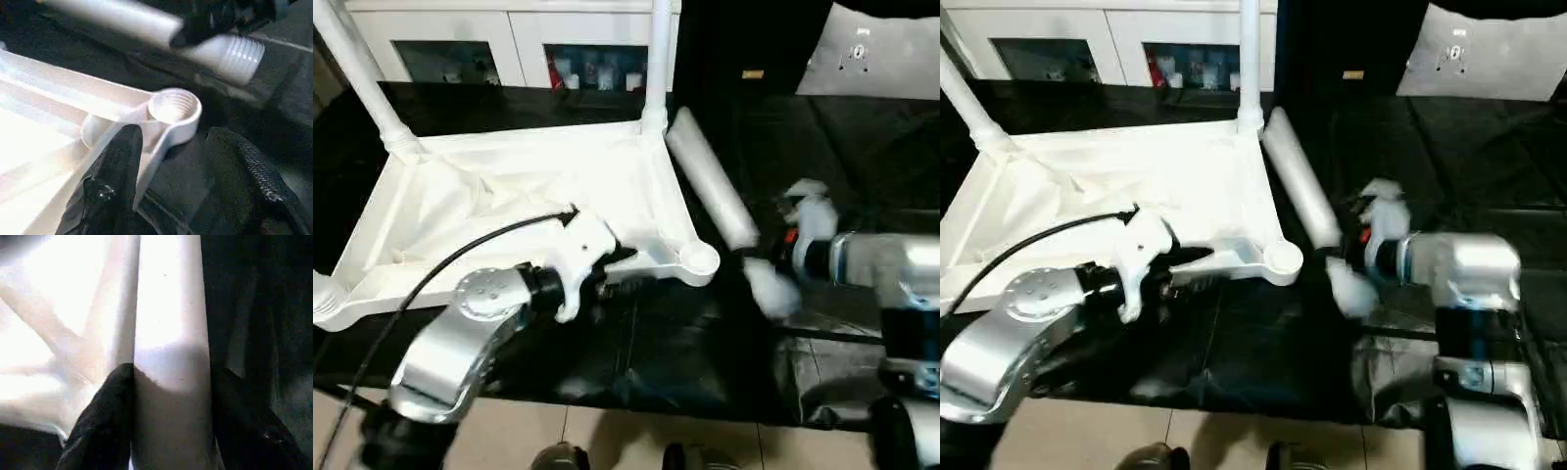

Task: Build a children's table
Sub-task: Pick table leg

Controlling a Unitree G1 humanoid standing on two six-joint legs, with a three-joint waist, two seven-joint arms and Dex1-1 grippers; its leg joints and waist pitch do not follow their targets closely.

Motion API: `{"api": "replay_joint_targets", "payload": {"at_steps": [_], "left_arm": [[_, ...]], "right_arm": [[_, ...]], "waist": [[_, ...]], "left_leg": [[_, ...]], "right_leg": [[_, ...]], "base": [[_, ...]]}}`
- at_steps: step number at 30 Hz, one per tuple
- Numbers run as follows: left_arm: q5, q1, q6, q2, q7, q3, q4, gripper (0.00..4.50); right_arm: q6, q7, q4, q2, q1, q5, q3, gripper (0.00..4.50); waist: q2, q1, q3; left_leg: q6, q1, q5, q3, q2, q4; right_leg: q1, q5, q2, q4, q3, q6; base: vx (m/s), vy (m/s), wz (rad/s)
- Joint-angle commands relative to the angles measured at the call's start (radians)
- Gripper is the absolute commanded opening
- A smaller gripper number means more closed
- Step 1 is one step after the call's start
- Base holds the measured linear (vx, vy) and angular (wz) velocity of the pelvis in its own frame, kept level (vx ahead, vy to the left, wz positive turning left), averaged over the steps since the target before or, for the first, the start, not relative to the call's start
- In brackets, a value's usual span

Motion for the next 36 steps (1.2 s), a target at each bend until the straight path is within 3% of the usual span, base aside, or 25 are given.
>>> {"api": "replay_joint_targets", "payload": {"at_steps": [1,5,8,11,12,13,14,15,16,19,25,31,32,36], "left_arm": [[0.004,-0.010,-0.007,0.004,0.012,0.007,0.002,2.35],[-0.014,-0.019,-0.028,-0.026,0.039,0.023,-0.001,2.35],[-0.103,-0.090,0.019,-0.112,0.089,0.121,0.014,2.35],[-0.232,-0.163,0.085,-0.205,0.137,0.235,0.035,2.63],[-0.294,-0.180,0.099,-0.234,0.146,0.270,0.034,2.70],[-0.294,-0.180,0.099,-0.234,0.146,0.270,0.034,2.70],[-0.417,-0.206,0.130,-0.283,0.159,0.324,0.023,2.70],[-0.452,-0.212,0.140,-0.297,0.163,0.336,0.019,2.70],[-0.452,-0.212,0.140,-0.297,0.163,0.336,0.019,2.70],[-0.562,-0.242,0.205,-0.363,0.194,0.384,0.026,2.70],[-0.587,-0.259,0.253,-0.390,0.234,0.374,0.054,2.75],[-0.591,-0.256,0.264,-0.397,0.276,0.374,0.123,2.95],[-0.617,-0.258,0.267,-0.408,0.266,0.386,0.127,2.95],[-0.700,-0.261,0.288,-0.418,0.251,0.422,0.154,3.09]], "right_arm": [[-0.025,-0.001,-0.039,0.011,0.003,0.047,-0.047,1.86],[-0.187,0.070,-0.110,0.064,0.047,0.141,-0.101,1.86],[-0.132,0.199,-0.204,0.109,0.079,0.295,-0.134,1.86],[-0.119,0.291,-0.258,0.119,0.118,0.372,-0.110,1.86],[-0.125,0.306,-0.262,0.119,0.126,0.379,-0.100,1.86],[-0.125,0.306,-0.262,0.119,0.126,0.379,-0.100,1.86],[-0.137,0.324,-0.269,0.123,0.141,0.403,-0.085,1.86],[-0.145,0.326,-0.271,0.123,0.148,0.413,-0.079,1.86],[-0.145,0.326,-0.271,0.123,0.148,0.413,-0.079,1.86],[-0.156,0.330,-0.287,0.134,0.168,0.433,-0.052,1.86],[-0.167,0.334,-0.312,0.147,0.191,0.450,-0.012,1.86],[-0.159,0.359,-0.356,0.158,0.229,0.508,0.025,1.86],[-0.164,0.373,-0.370,0.155,0.245,0.515,0.040,1.86],[-0.163,0.384,-0.383,0.150,0.278,0.536,0.060,1.86]], "waist": [[-0.003,0.003,-0.088],[-0.001,0.005,-0.090],[-0.004,0.006,-0.088],[-0.011,0.010,-0.086],[-0.010,0.011,-0.084],[-0.010,0.009,-0.084],[-0.011,0.009,-0.081],[-0.009,0.010,-0.083],[-0.009,0.012,-0.084],[-0.012,0.011,-0.086],[-0.017,0.011,-0.082],[-0.009,0.010,-0.081],[-0.004,0.013,-0.083],[0.000,0.014,-0.084]], "left_leg": [[0.072,0.004,-0.026,-0.017,0.046,-0.050],[0.088,0.002,-0.022,-0.016,0.049,-0.049],[0.102,0.000,-0.024,-0.013,0.042,-0.047],[0.112,-0.005,-0.019,-0.016,0.042,-0.046],[0.113,-0.005,-0.014,-0.018,0.041,-0.047],[0.111,-0.007,-0.012,-0.017,0.040,-0.047],[0.110,-0.004,-0.017,-0.017,0.039,-0.048],[0.104,-0.003,-0.018,-0.013,0.034,-0.045],[0.105,-0.003,-0.014,-0.013,0.036,-0.045],[0.113,-0.004,0.002,-0.017,0.039,-0.046],[0.124,-0.007,0.005,-0.017,0.036,-0.048],[0.122,-0.005,-0.002,-0.020,0.037,-0.051],[0.121,-0.003,0.005,-0.022,0.041,-0.052],[0.131,-0.006,0.018,-0.027,0.046,-0.051]], "right_leg": [[0.070,-0.242,-0.097,-0.081,0.057,-0.135],[0.069,-0.223,-0.101,-0.080,0.056,-0.139],[0.075,-0.238,-0.098,-0.086,0.055,-0.139],[0.076,-0.258,-0.098,-0.089,0.050,-0.138],[0.073,-0.279,-0.099,-0.090,0.049,-0.131],[0.074,-0.286,-0.098,-0.091,0.049,-0.128],[0.069,-0.324,-0.097,-0.098,0.048,-0.113],[0.070,-0.349,-0.100,-0.101,0.048,-0.111],[0.070,-0.348,-0.099,-0.101,0.049,-0.110],[0.068,-0.318,-0.095,-0.098,0.047,-0.105],[0.068,-0.349,-0.096,-0.104,0.046,-0.071],[0.068,-0.365,-0.094,-0.111,0.042,-0.042],[0.066,-0.340,-0.097,-0.110,0.043,-0.054],[0.069,-0.278,-0.101,-0.102,0.042,-0.091]], "base": [[0.000,0.000,0.00],[0.000,0.000,0.00],[0.000,0.000,0.00],[0.000,0.000,0.00],[0.000,0.000,0.00],[0.000,0.000,0.00],[0.000,0.000,0.00],[0.000,0.000,0.00],[0.000,0.000,0.00],[0.000,0.000,0.00],[0.000,0.000,0.00],[0.000,0.000,0.00],[0.000,0.000,0.00],[0.000,0.000,0.00]]}}
